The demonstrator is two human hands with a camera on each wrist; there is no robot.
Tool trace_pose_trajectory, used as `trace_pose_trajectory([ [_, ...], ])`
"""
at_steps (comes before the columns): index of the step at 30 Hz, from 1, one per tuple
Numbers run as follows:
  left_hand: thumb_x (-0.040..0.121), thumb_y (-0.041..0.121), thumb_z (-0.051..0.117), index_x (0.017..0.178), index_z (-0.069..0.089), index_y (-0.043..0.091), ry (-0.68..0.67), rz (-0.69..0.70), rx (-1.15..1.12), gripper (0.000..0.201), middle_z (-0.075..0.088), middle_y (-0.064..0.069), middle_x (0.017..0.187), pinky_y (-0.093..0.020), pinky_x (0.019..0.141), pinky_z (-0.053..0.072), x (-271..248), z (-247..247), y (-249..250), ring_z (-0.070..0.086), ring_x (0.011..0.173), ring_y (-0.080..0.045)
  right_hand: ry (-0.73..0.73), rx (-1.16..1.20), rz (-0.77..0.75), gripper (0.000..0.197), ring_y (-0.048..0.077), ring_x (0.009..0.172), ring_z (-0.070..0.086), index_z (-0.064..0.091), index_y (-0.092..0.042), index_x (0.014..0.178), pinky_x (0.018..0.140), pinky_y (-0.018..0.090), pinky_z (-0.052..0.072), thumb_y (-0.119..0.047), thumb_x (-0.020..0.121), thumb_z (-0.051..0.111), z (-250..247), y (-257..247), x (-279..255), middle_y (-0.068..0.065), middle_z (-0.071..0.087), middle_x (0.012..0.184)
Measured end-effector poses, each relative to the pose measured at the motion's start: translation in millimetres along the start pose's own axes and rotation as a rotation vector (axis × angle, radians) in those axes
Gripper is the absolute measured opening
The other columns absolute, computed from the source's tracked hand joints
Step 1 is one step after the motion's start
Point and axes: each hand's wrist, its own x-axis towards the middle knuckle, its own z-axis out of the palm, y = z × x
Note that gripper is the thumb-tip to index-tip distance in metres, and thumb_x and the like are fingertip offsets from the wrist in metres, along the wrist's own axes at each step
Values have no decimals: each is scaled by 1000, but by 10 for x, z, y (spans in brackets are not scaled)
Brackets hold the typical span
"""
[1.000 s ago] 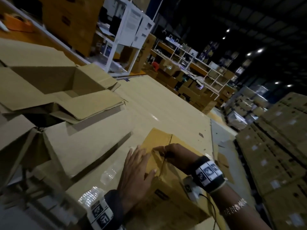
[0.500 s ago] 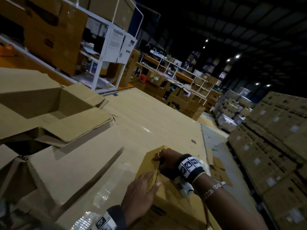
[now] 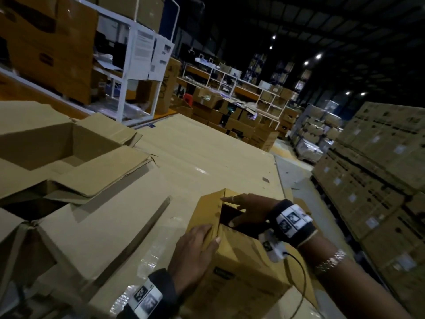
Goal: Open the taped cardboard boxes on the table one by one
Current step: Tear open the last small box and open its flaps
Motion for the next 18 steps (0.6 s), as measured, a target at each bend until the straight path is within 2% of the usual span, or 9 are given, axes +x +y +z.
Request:
trace_pose_trajectory([
  [3,101,61,38,146,41,36,-31,25,50,51,47,12,146,-31,106,38,30,-39,58,46,128,-11,-60,26,27,84,23,140,45,22,-41,158,111,48,41,-60,89,65,111,197,-353,-5,45,156],
  [6,102,55,41,147,42,33,-48,78,85,49,48,10,144,-27,101,37,83,-45,128,46,126,-10,-115,74,147,85,24,146,35,20,-39,160,118,46,33,-62,90,62,313,329,-619,-4,35,161],
  [8,102,54,44,146,44,33,-54,109,82,49,50,8,144,-31,103,41,124,-27,146,48,126,-11,-127,120,216,91,22,148,32,18,-41,159,120,45,30,-70,85,62,456,374,-736,-6,31,163],
  [11,101,54,47,146,44,33,-86,112,89,50,46,8,149,-36,108,41,181,-16,157,46,132,-14,-107,157,196,88,24,141,42,22,-30,161,114,41,36,-69,90,57,609,370,-849,1,46,154],
  [15,100,55,47,149,41,32,-107,122,99,54,44,7,153,-39,111,40,238,-52,206,44,136,-17,52,283,188,73,20,118,59,44,-21,152,101,41,51,-59,92,63,669,278,-1029,2,60,136],
  [17,101,53,49,151,40,30,-106,137,81,55,47,5,151,-34,107,40,256,-97,240,47,135,-18,157,314,184,69,20,115,60,45,-20,151,94,34,52,-50,93,67,669,231,-1142,2,58,138],
  [18,101,51,50,150,40,30,-98,148,65,55,52,4,148,-30,102,42,262,-131,270,50,131,-18,219,312,182,70,19,115,60,44,-21,151,92,32,53,-49,92,69,669,210,-1201,2,56,139],
])
